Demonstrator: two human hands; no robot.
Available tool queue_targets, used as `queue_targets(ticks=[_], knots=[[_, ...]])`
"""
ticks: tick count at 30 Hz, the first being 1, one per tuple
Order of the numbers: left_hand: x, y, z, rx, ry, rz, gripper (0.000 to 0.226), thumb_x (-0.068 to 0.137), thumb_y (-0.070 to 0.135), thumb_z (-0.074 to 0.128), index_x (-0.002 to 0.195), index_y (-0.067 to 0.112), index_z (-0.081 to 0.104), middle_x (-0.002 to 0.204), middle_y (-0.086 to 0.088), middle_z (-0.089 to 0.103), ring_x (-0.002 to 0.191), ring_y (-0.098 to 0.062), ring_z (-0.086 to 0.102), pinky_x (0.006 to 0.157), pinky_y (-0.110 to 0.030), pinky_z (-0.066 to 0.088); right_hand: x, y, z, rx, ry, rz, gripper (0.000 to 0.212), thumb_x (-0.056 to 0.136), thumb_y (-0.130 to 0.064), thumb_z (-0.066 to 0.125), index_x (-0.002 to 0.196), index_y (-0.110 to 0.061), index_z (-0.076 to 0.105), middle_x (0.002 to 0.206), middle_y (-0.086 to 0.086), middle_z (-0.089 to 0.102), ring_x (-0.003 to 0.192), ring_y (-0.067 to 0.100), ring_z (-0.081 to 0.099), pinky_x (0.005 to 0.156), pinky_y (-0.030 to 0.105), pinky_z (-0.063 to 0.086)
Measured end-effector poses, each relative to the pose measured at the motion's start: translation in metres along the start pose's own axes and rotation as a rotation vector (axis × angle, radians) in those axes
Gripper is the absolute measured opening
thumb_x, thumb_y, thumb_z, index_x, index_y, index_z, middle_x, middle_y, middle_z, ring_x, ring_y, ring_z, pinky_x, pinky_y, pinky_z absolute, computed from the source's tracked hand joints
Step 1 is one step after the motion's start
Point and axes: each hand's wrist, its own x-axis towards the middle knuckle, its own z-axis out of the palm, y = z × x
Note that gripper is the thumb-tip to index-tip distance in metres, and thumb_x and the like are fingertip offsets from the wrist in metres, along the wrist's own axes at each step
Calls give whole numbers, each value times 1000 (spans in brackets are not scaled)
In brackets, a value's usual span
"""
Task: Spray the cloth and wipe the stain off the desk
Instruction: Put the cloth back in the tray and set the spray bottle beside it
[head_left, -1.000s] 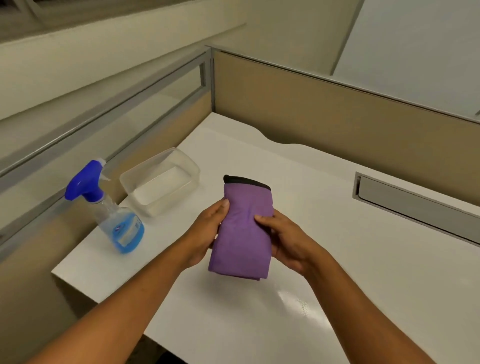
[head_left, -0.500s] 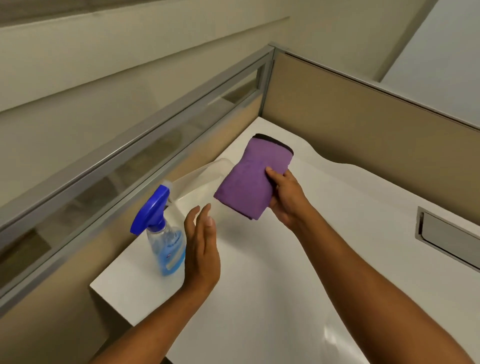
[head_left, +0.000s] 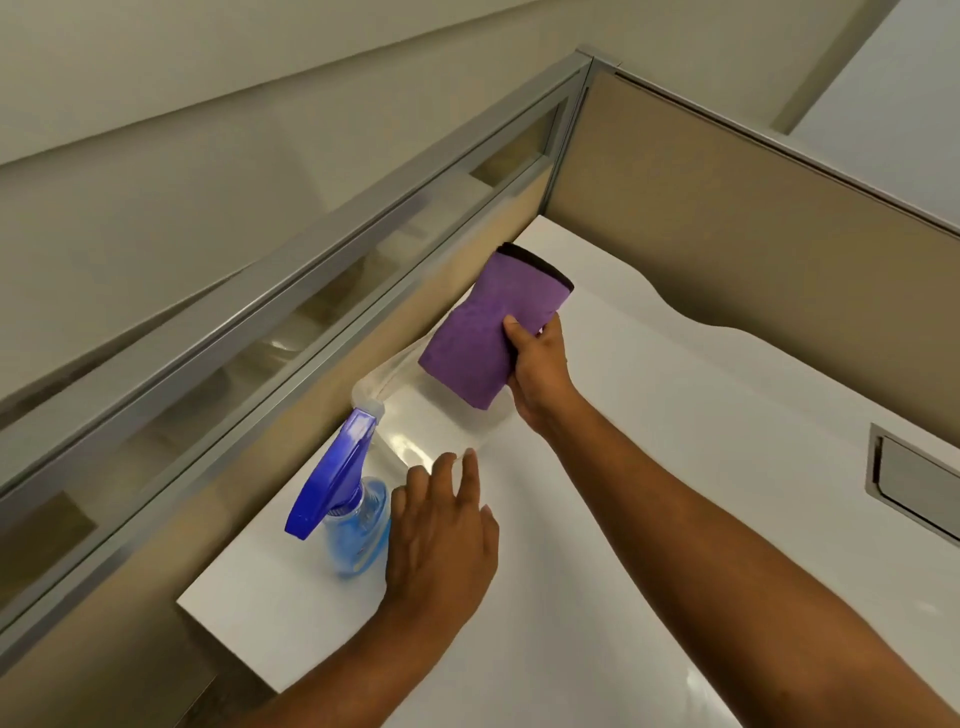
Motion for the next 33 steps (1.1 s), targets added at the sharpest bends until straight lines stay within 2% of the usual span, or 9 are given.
queue_targets(ticks=[2, 5, 9, 16, 19, 24, 27, 30, 33], knots=[[3, 2, 0, 103, -29, 37, 77, 107, 59, 34, 168, 17, 15, 168, -12, 36, 148, -32, 40, 117, -48, 35, 5, 1, 3, -36, 2, -29, 36, 111, -16, 56, 140, -31, 43, 144, 2, 58, 131, 30, 62, 113, 60, 53], [10, 5, 1, 128, -79, 41, 83, 105, 63, 33, 168, 15, 7, 172, -16, 29, 158, -38, 28, 127, -56, 21, 10, 4, 5, -108, -21, -58, 35, 111, -15, 55, 138, -32, 41, 146, 4, 57, 132, 30, 61, 114, 60, 52], [15, 6, 4, 79, -59, 55, 90, 104, 67, 32, 169, 14, -1, 175, -16, 23, 162, -37, 23, 131, -57, 12, 16, 5, 10, -155, -74, -68, 39, 111, -13, 56, 144, -27, 40, 147, 5, 56, 133, 30, 60, 113, 56, 53], [28, 5, 6, 58, -10, 54, 93, 102, 69, 34, 169, 15, -2, 175, -15, 23, 161, -37, 25, 131, -57, 14, 23, -4, 9, -534, -78, -195, 49, 103, -18, 72, 145, -14, 47, 135, 2, 61, 118, 23, 65, 96, 41, 61], [29, 2, 9, 61, 0, 63, 93, 103, 70, 30, 169, 16, -8, 178, -15, 15, 163, -39, 19, 132, -57, 9, 27, -10, -2, -664, -35, -307, 48, 98, -25, 78, 139, -12, 57, 121, -3, 64, 99, 13, 65, 78, 22, 57], [32, -2, 12, 51, 19, 79, 92, 104, 69, 28, 168, 15, -10, 179, -15, 11, 163, -41, 18, 132, -56, 9, 31, -16, -18, -544, 19, -205, 31, 93, -20, 82, 120, -16, 66, 112, 1, 73, 104, 24, 73, 87, 38, 64], [33, -3, 15, 55, 26, 67, 91, 104, 69, 27, 168, 16, -9, 178, -15, 14, 163, -41, 20, 132, -56, 12, 29, -16, -19, -319, -79, -53, 40, 93, -14, 83, 129, -11, 65, 119, 4, 73, 108, 29, 75, 84, 35, 67], [34, -4, 17, 52, 32, 49, 91, 104, 67, 30, 169, 15, -8, 178, -14, 15, 162, -40, 22, 131, -55, 15, 26, -13, -15, -355, -102, -126, 45, 92, -12, 84, 133, -8, 67, 118, 5, 76, 103, 26, 78, 79, 33, 67], [32, -7, 18, 74, 22, 44, 92, 104, 67, 33, 168, 15, -9, 179, -13, 10, 163, -39, 20, 132, -55, 11, 27, -14, -11, -461, -86, -210, 47, 91, -13, 85, 134, -5, 66, 124, 10, 75, 106, 28, 76, 88, 41, 67]])
